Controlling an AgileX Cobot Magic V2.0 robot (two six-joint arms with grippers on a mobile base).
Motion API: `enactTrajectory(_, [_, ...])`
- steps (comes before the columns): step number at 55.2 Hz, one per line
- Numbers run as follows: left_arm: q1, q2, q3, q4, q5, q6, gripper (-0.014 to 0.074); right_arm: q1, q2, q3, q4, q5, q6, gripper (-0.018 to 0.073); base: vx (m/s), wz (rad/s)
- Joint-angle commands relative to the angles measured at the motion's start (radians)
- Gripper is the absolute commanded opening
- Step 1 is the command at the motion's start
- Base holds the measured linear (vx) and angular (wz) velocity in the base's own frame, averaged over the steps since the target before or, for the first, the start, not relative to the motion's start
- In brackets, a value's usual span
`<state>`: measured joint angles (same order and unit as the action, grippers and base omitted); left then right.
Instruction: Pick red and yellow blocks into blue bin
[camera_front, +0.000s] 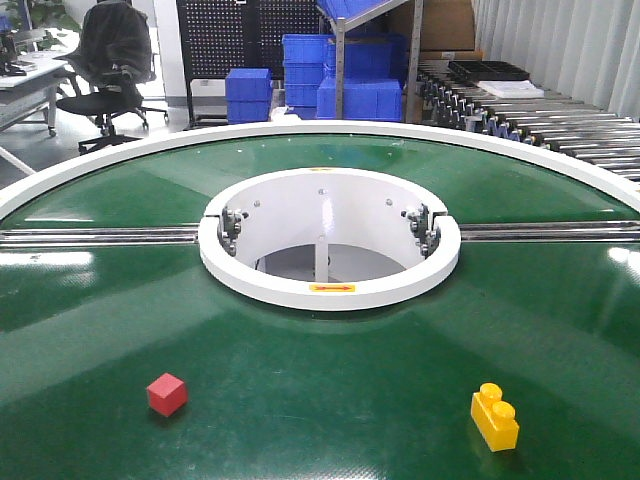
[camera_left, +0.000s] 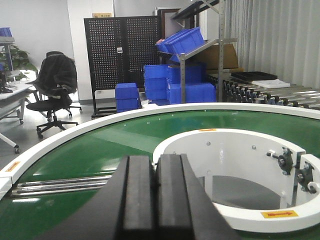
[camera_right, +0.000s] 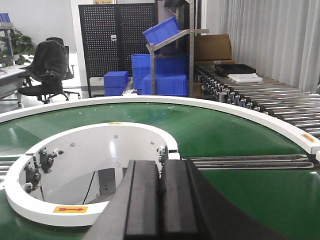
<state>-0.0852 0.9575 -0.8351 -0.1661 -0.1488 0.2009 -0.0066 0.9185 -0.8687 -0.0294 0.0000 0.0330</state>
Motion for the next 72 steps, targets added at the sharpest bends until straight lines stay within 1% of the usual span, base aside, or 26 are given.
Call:
enactTrajectory(1, [-0.002,-0.011,-0.042,-0.003,-0.091,0.0,0.0129,-0.003,-0.011,-0.039,-0.017,-0.086,-0.005,0.0194,0.0,0.0])
enactTrajectory(5, [-0.002,-0.011,-0.042,-0.003,-0.074,0.0,0.0213,-0.003,-0.011,-0.039,-0.017,-0.081,-0.005,0.0326,0.0,0.0])
enactTrajectory(8, [-0.002,-0.011,-0.042,-0.003,-0.064,0.0,0.0285,-0.003,-0.011,-0.039,-0.015,-0.08,-0.005,0.0437,0.0,0.0])
enactTrajectory(9, [-0.002,-0.011,-0.042,-0.003,-0.061,0.0,0.0322,-0.003,-0.009,-0.039,-0.015,-0.08,-0.005,0.0478,0.0,0.0])
enactTrajectory(10, [-0.002,-0.011,-0.042,-0.003,-0.06,0.0,0.0331,-0.003,-0.009,-0.039,-0.015,-0.078,-0.005,0.0519,0.0,0.0])
enactTrajectory(11, [-0.002,-0.011,-0.042,-0.003,-0.059,0.0,0.0367,-0.003,-0.007,-0.039,-0.013,-0.078,-0.005,0.0557,0.0,0.0])
enactTrajectory(15, [-0.002,-0.01,-0.042,-0.003,-0.059,0.0,0.0449,-0.003,-0.007,-0.039,-0.013,-0.084,-0.005,0.0678,0.0,0.0])
enactTrajectory(17, [-0.002,-0.01,-0.042,-0.003,-0.058,0.0,0.0491,-0.003,-0.007,-0.039,-0.013,-0.088,-0.005,0.0721,0.0,0.0])
enactTrajectory(18, [-0.002,-0.01,-0.042,-0.003,-0.055,0.0,0.051,-0.003,-0.007,-0.039,-0.013,-0.095,-0.005,0.0729,0.0,0.0])
enactTrajectory(23, [-0.002,-0.01,-0.042,-0.003,-0.023,0.0,0.0566,-0.003,-0.007,-0.039,0.017,-0.101,0.021,0.0726,0.0,0.0])
enactTrajectory(27, [-0.002,-0.007,-0.042,-0.003,0.01,0.0,0.0584,-0.003,-0.002,-0.051,0.02,-0.048,0.029,0.0715,0.0,0.0])
enactTrajectory(29, [-0.002,-0.007,-0.042,-0.003,0.02,0.001,0.0584,-0.003,0.009,-0.07,0.004,0.012,0.021,0.0706,0.0,0.0])
enactTrajectory(32, [-0.002,-0.007,-0.042,-0.003,0.025,0.001,0.0584,0.007,0.048,-0.127,-0.017,0.151,-0.004,0.069,0.0,0.0])
enactTrajectory(39, [-0.002,-0.007,-0.042,-0.002,0.025,0.002,0.0582,0.077,0.196,-0.283,-0.004,0.425,-0.056,0.0657,0.0,0.0])
enactTrajectory(43, [-0.002,-0.007,-0.042,-0.002,0.028,0.002,0.0582,0.111,0.302,-0.387,0.012,0.59,-0.058,0.065,0.0,0.0])
enactTrajectory(47, [-0.002,-0.007,-0.042,-0.002,0.031,0.002,0.0582,0.125,0.42,-0.462,0.019,0.702,-0.057,0.0648,0.0,0.0])
enactTrajectory(52, [-0.002,-0.007,-0.042,-0.002,0.031,0.002,0.0582,0.126,0.53,-0.522,0.029,0.767,-0.058,0.0643,0.0,0.0])
enactTrajectory(63, [-0.002,-0.007,-0.042,-0.002,0.041,0.002,0.0582,0.125,0.755,-0.609,0.029,0.83,-0.095,0.0627,0.0,0.0])
enactTrajectory(72, [-0.002,-0.007,-0.042,-0.002,0.067,0.002,0.0582,0.125,0.894,-0.665,0.019,0.834,-0.094,0.0618,0.0,0.0])
